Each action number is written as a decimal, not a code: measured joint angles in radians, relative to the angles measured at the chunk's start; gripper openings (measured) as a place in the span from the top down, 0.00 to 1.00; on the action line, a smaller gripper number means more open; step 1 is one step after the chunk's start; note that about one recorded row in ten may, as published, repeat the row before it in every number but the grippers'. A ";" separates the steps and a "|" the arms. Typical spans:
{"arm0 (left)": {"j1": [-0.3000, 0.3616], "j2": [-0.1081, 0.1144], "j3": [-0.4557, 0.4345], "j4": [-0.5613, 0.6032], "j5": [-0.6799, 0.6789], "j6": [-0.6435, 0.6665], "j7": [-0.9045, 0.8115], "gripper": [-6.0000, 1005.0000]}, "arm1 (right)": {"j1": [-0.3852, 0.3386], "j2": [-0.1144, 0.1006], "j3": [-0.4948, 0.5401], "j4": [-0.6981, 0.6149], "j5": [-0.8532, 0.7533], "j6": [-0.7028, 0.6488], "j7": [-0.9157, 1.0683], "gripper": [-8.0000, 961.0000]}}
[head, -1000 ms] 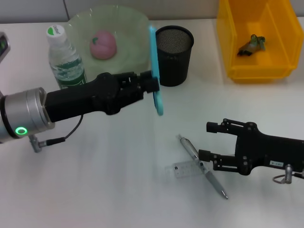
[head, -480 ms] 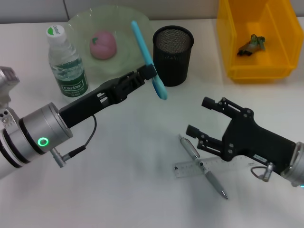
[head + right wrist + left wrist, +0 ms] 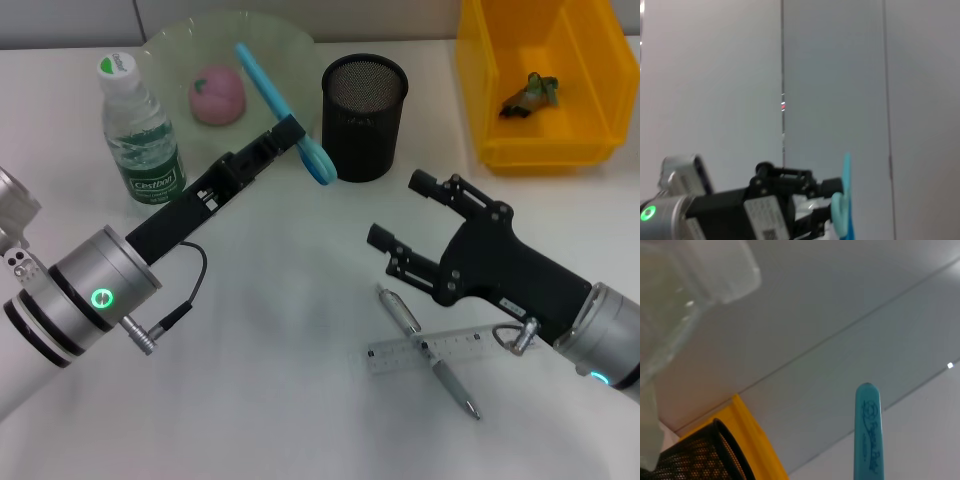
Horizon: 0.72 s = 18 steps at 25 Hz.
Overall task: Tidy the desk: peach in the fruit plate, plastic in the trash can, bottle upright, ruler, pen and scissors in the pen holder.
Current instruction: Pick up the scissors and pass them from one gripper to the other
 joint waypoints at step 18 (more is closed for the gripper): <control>-0.033 0.000 -0.092 -0.078 0.003 -0.110 -0.119 0.74 | 0.111 0.000 0.145 0.136 -0.006 0.117 -0.166 0.27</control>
